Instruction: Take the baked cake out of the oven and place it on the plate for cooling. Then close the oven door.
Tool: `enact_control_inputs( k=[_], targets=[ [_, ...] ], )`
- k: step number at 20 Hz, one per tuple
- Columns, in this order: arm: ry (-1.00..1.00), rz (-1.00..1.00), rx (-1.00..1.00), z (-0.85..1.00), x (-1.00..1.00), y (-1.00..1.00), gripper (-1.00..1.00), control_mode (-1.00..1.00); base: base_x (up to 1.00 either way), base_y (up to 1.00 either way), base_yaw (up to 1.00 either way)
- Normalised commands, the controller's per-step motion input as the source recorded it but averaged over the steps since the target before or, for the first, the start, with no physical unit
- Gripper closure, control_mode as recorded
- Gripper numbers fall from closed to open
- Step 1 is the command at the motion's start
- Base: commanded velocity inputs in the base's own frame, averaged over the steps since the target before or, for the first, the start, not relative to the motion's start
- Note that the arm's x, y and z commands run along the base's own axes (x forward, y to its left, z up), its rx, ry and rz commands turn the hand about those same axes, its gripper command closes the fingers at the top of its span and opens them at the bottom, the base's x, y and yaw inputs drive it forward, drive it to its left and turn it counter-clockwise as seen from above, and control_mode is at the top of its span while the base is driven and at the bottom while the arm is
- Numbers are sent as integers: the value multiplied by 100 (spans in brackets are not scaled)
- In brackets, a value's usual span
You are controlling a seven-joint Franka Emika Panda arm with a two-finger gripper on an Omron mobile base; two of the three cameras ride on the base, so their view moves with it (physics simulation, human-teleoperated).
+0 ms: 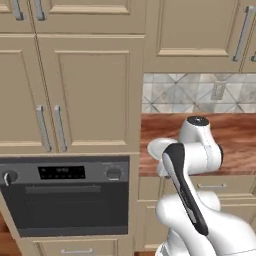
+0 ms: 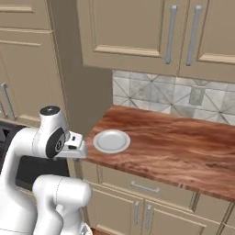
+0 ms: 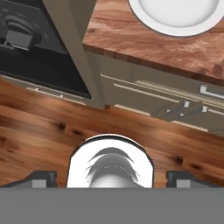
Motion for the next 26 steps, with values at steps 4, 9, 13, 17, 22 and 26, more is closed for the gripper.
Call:
enact_control_inputs(
  k=[4, 9, 13, 17, 22, 26],
  targets=[
    [0, 0, 0, 0, 0, 0, -100, 100, 8, -38, 38],
    [0, 0, 0, 0, 0, 0, -100, 100, 25, -26, 40],
    [0, 0, 0, 0, 0, 0, -100, 100, 35, -25, 38],
    [0, 0, 0, 0, 0, 0, -100, 100, 45, -25, 33],
    [0, 0, 0, 0, 0, 0, -100, 100, 27, -17, 26],
    [0, 0, 0, 0, 0, 0, -100, 100, 1, -6, 18]
  ],
)
